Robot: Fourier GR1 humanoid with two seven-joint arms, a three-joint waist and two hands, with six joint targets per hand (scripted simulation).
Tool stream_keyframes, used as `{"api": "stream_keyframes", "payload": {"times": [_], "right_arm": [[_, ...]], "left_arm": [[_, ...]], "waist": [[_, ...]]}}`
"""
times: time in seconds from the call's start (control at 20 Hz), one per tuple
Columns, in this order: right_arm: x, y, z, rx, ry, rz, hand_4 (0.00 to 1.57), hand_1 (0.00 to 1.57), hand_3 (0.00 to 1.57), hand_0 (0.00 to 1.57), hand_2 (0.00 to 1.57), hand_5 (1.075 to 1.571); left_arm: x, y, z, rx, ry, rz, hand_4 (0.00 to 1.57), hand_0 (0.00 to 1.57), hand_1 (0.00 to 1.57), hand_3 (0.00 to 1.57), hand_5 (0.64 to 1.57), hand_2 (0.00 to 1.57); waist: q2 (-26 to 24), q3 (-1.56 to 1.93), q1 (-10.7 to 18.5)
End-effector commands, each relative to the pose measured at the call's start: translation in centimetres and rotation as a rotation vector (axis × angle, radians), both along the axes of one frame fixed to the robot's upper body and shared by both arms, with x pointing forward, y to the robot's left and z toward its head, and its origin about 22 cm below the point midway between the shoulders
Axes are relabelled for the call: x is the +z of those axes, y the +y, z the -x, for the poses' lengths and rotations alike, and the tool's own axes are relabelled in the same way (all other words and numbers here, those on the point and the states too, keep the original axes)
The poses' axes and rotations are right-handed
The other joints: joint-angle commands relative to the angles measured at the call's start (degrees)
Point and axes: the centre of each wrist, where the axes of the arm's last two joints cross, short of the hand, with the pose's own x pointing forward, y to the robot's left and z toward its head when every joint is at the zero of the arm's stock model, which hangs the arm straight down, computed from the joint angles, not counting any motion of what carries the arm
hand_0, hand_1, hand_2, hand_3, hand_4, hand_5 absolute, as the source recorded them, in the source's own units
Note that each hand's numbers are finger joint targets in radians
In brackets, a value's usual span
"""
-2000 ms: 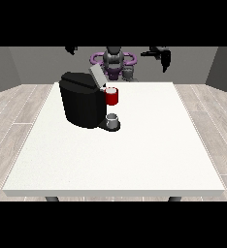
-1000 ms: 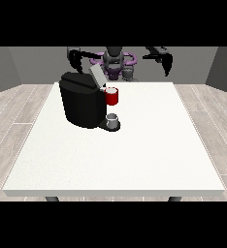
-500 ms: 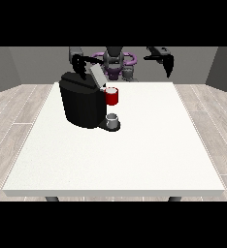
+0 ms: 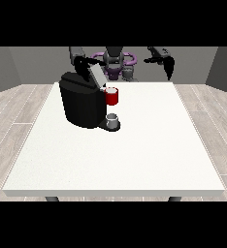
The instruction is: Insert the coffee pod into the coffee machine and close the lid
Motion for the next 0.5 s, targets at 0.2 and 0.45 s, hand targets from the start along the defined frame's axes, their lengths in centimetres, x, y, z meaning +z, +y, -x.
{"api": "stream_keyframes", "payload": {"times": [0.2,0.45], "right_arm": [[0.0,1.0,-1.0,0.025,-0.009,0.041,0.0,0.0,0.0,0.0,0.0,1.571],[0.6,1.0,-1.3,0.042,-0.006,0.054,0.08,0.0,0.0,0.0,0.0,1.571]], "left_arm": [[1.2,0.3,-0.5,0.008,-0.006,-0.023,0.0,0.0,0.0,0.0,1.571,0.0],[-0.6,0.9,0.5,0.017,-0.011,-0.022,0.14,0.0,0.0,0.0,1.571,0.0]], "waist": [[1.07,0.14,0.97],[1.38,0.13,0.66]]}}
